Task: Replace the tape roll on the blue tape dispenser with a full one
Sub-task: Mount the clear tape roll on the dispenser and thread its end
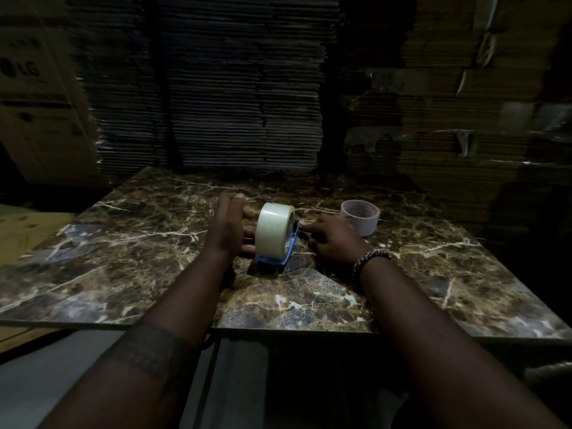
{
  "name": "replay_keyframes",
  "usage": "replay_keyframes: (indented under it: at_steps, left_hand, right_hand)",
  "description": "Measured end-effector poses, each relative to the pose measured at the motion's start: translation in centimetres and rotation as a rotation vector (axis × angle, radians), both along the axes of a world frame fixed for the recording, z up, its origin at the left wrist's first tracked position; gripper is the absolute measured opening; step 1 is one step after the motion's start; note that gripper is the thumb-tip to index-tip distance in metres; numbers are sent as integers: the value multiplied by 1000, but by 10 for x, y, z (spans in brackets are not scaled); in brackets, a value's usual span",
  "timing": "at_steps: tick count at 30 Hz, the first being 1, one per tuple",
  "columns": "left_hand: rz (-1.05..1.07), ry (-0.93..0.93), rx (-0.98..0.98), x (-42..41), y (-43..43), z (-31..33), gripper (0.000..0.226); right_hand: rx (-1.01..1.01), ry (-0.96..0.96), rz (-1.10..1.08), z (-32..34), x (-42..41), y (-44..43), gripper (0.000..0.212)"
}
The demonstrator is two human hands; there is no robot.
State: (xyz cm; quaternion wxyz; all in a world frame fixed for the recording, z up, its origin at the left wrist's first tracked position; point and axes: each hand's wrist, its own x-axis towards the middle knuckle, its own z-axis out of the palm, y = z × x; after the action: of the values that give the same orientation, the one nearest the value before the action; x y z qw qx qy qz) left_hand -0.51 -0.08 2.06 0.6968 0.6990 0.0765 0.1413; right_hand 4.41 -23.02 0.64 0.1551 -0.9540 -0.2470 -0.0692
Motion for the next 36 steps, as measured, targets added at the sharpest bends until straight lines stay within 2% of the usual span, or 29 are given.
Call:
replay_keyframes:
  at_steps: [7, 14, 20, 24, 29, 33, 36]
  left_hand:
    - [-30, 87, -115, 1, 0, 2, 40]
    - [-38, 121, -97, 0, -2, 2, 39]
    - [-25, 131, -44, -1, -6, 2, 36]
    - [-35, 139, -9, 2, -5, -3, 38]
    - [-56, 177, 25, 1, -9, -7, 71]
    - [-85, 201, -26, 3, -11, -10, 67]
    - [-84, 235, -2, 1, -11, -8, 51]
  right_hand:
    - [-109, -29, -10, -2, 2, 2, 47]
    - [-148, -43, -3, -2, 6, 2, 55]
    - [-133, -59, 27, -4, 9, -1, 43]
    - [-79, -42, 15, -6, 9, -1, 43]
    - [146, 4, -56, -7, 5, 1, 45]
    - [213, 32, -51, -4, 5, 0, 54]
    - [260, 103, -42, 0, 7, 0, 71]
